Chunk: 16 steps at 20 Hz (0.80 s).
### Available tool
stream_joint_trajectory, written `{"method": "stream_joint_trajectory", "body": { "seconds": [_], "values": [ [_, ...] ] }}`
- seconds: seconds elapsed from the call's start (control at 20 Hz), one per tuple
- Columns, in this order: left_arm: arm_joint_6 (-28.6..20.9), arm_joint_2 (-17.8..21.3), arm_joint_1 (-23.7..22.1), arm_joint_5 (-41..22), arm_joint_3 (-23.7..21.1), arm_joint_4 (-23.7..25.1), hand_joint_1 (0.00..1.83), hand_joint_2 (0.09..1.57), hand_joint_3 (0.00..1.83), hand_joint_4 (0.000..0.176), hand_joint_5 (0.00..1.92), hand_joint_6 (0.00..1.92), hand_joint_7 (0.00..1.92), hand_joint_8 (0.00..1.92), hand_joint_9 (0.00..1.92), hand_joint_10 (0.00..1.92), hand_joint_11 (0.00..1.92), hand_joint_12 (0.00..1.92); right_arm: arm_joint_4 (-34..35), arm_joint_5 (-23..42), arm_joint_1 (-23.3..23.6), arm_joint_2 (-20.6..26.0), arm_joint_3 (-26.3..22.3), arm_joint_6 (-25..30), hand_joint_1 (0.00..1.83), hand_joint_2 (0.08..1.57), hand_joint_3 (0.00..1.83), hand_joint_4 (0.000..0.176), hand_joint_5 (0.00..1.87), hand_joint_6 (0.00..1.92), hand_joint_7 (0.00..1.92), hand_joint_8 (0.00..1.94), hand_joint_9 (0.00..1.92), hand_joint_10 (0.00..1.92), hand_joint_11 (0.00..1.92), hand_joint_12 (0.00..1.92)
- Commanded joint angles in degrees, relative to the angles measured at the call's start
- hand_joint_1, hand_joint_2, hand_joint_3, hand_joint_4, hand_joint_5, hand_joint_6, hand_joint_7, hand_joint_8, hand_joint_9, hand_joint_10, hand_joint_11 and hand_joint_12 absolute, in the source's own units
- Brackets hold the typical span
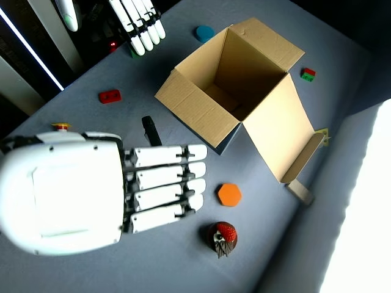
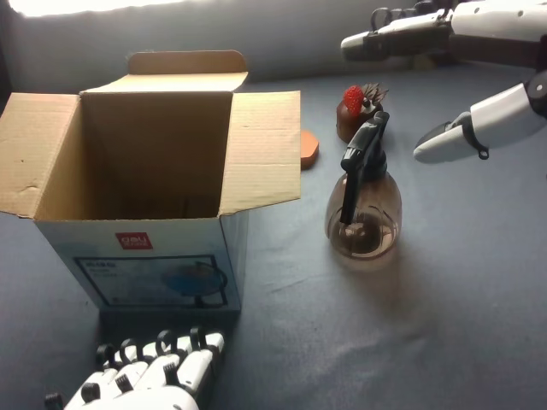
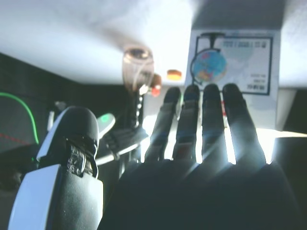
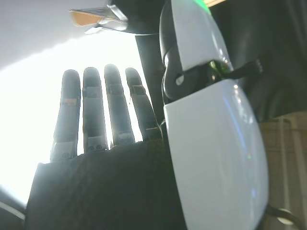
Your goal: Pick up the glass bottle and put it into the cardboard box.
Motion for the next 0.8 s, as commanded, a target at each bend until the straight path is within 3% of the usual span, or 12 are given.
{"method": "stream_joint_trajectory", "body": {
  "seconds": [0.0, 0.1, 0.2, 0.45, 0.75],
  "values": [
    [-1.10, -0.42, 0.72, -2.49, 0.28, 6.09, 0.00, 1.25, 0.01, 0.000, 0.03, 0.00, 0.03, 0.00, 0.00, 0.00, 0.00, 0.00, -0.64, 2.41, 0.78, -0.27, 0.22, 2.61, 1.07, 1.04, 0.00, 0.000, 0.17, 0.00, 0.19, 0.00, 0.17, 0.00, 0.00, 0.38],
    [-4.24, -1.21, 5.77, -2.40, 1.05, 11.81, 0.00, 1.25, 0.01, 0.000, 0.03, 0.00, 0.03, 0.00, 0.00, 0.00, 0.00, 0.00, -7.74, 2.22, 0.58, -1.45, 1.32, 9.71, 1.08, 1.04, 0.00, 0.000, 0.15, 0.00, 0.19, 0.00, 0.17, 0.00, 0.00, 0.41],
    [-4.47, -1.51, 8.23, -1.49, 2.17, 14.09, 0.00, 1.25, 0.01, 0.000, 0.03, 0.00, 0.03, 0.00, 0.00, 0.00, 0.00, 0.00, -9.21, 2.21, 0.10, -1.76, 1.37, 10.11, 1.08, 1.04, 0.00, 0.000, 0.15, 0.00, 0.19, 0.00, 0.17, 0.00, 0.00, 0.41],
    [-0.61, -1.44, 8.94, 2.88, 5.41, 17.02, 0.00, 1.25, 0.00, 0.000, 0.03, 0.00, 0.04, 0.00, 0.00, 0.00, 0.00, 0.00, -10.57, 0.43, -0.66, -3.32, 2.15, 10.10, 1.06, 1.03, 0.00, 0.000, 0.17, 0.01, 0.19, 0.00, 0.17, 0.00, 0.00, 0.32],
    [0.95, -0.62, 8.83, 5.15, 9.03, 17.02, 0.00, 1.25, 0.01, 0.000, 0.03, 0.00, 0.04, 0.00, 0.00, 0.00, 0.00, 0.00, -11.56, -0.49, -1.54, -5.24, 3.75, 10.08, 1.05, 1.03, 0.00, 0.000, 0.17, 0.00, 0.18, 0.00, 0.18, 0.01, 0.00, 0.39]
  ]
}}
